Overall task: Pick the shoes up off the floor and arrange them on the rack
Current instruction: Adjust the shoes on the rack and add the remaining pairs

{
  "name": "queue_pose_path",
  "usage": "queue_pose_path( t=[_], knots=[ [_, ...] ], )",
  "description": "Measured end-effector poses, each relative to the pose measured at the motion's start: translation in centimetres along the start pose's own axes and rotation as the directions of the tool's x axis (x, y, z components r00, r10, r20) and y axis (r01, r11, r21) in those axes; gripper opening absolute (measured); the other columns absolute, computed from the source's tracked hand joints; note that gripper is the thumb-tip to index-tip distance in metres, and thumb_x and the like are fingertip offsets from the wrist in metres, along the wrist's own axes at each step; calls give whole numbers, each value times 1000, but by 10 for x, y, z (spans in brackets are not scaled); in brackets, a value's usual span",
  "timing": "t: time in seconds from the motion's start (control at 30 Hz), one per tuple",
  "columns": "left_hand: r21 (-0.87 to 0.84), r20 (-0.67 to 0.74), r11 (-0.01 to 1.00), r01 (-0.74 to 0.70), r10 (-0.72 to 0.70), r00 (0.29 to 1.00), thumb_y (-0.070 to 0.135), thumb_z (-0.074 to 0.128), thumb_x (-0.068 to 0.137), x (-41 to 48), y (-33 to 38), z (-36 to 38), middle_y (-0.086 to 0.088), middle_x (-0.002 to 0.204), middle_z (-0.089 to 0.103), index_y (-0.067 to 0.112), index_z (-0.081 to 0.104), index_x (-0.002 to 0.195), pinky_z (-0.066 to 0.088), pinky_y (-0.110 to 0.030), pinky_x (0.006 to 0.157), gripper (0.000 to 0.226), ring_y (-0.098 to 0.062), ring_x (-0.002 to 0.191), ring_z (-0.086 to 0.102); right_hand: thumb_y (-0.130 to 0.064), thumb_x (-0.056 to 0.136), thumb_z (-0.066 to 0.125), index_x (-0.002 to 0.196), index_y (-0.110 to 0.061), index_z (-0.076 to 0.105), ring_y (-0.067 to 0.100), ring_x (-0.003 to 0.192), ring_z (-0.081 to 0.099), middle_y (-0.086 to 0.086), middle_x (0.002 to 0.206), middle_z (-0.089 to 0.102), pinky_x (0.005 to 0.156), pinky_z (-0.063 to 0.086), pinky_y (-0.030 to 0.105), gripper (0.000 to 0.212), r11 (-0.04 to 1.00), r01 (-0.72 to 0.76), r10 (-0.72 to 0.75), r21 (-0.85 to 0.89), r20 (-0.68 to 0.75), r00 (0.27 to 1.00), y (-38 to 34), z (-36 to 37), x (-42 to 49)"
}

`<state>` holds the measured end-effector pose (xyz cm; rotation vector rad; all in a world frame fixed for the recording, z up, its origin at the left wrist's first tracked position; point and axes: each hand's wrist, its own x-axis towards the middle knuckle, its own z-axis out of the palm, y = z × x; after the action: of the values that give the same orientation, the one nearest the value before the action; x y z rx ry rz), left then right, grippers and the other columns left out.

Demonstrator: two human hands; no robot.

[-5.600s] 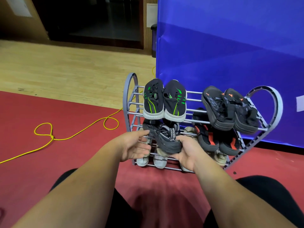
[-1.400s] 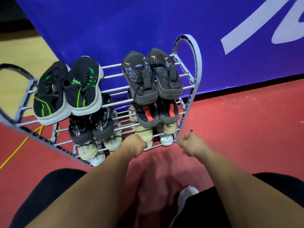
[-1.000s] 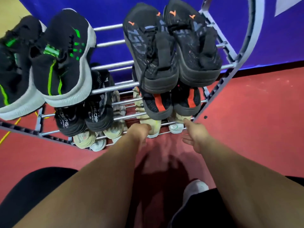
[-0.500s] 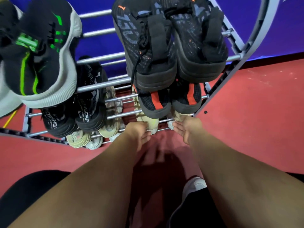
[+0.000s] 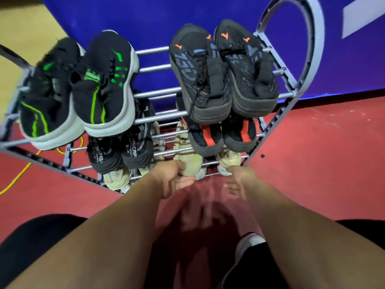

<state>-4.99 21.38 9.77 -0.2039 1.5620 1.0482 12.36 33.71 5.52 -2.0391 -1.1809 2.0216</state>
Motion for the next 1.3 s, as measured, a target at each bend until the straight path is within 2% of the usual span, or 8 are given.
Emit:
queue_pose_path(
  t=[0.3, 0.5, 0.67, 0.8, 0.9, 1.03, 1.13, 1.3],
  knots=[
    [195, -3, 981, 8, -7, 1000, 13, 44, 100, -69, -9, -52, -13, 72, 76, 6, 57, 118, 63, -31, 54, 24, -19, 63, 76, -27, 100, 62, 115, -9, 61, 27, 77, 66, 14, 108, 71, 68, 56, 35, 24, 974, 103, -89, -201, 74, 993, 3, -1, -61],
    [341, 27, 940, 13, -23, 999, 13, 46, 93, -109, -23, -89, -13, 86, 73, 7, 59, 115, 61, -28, 57, 25, -20, 64, 75, -30, 97, 65, 115, -12, 62, 26, 76, 64, 15, 113, 67, 77, 59, 42, 26, 941, 198, -178, -275, 97, 979, 7, 3, -95],
    [438, 113, 898, 41, -100, 989, 13, 44, 91, -127, -27, -105, -14, 84, 73, 2, 62, 112, 57, -26, 53, 29, -19, 60, 72, -44, 96, 61, 111, -22, 59, 30, 105, 62, 2, 105, 59, 92, 56, 48, 26, 928, 222, -213, -300, 64, 975, 6, -1, -117],
    [486, 142, 873, 34, -118, 983, 17, 44, 87, -132, -23, -104, -12, 65, 67, 2, 63, 96, 52, -22, 48, 26, -16, 49, 64, -56, 95, 57, 103, -20, 70, 23, 65, 67, 3, 80, 73, 62, 56, 32, 39, 926, 175, -135, -333, 141, 981, 7, -6, -128],
    [471, -4, 881, 38, -41, 999, 22, 48, 87, -124, -21, -98, -7, 57, 60, 5, 62, 89, 49, -21, 48, 22, -14, 47, 56, -54, 91, 65, 99, -22, 70, 19, 59, 62, 0, 71, 67, 61, 54, 29, 34, 902, 150, -92, -404, 160, 983, 11, -14, -122],
    [387, -203, 922, -21, 107, 973, 13, 56, 93, -98, -26, -87, -8, 61, 56, 4, 60, 89, 50, -25, 52, 10, -16, 52, 51, -37, 90, 71, 100, -19, 68, 15, 64, 58, -1, 73, 63, 57, 50, 25, 20, 944, 52, 15, -325, 199, 980, 13, -25, -113],
    [351, -196, 935, -44, 119, 973, 4, 56, 93, -78, -28, -72, -13, 76, 57, 1, 60, 96, 57, -28, 55, 6, -20, 60, 53, -32, 90, 70, 101, -18, 67, 10, 53, 54, -2, 67, 61, 48, 48, 21, 18, 956, 2, 80, -293, 266, 961, 13, -33, -109],
    [218, -143, 969, -115, 148, 979, 1, 57, 91, -55, -24, -37, -14, 84, 64, 5, 61, 90, 60, -41, 83, 6, -28, 80, 63, -26, 88, 72, 111, -15, 73, 11, 60, 62, 0, 77, 71, 51, 52, 22, 25, 998, 23, -6, -56, 280, 960, 13, -41, -90]
  ],
)
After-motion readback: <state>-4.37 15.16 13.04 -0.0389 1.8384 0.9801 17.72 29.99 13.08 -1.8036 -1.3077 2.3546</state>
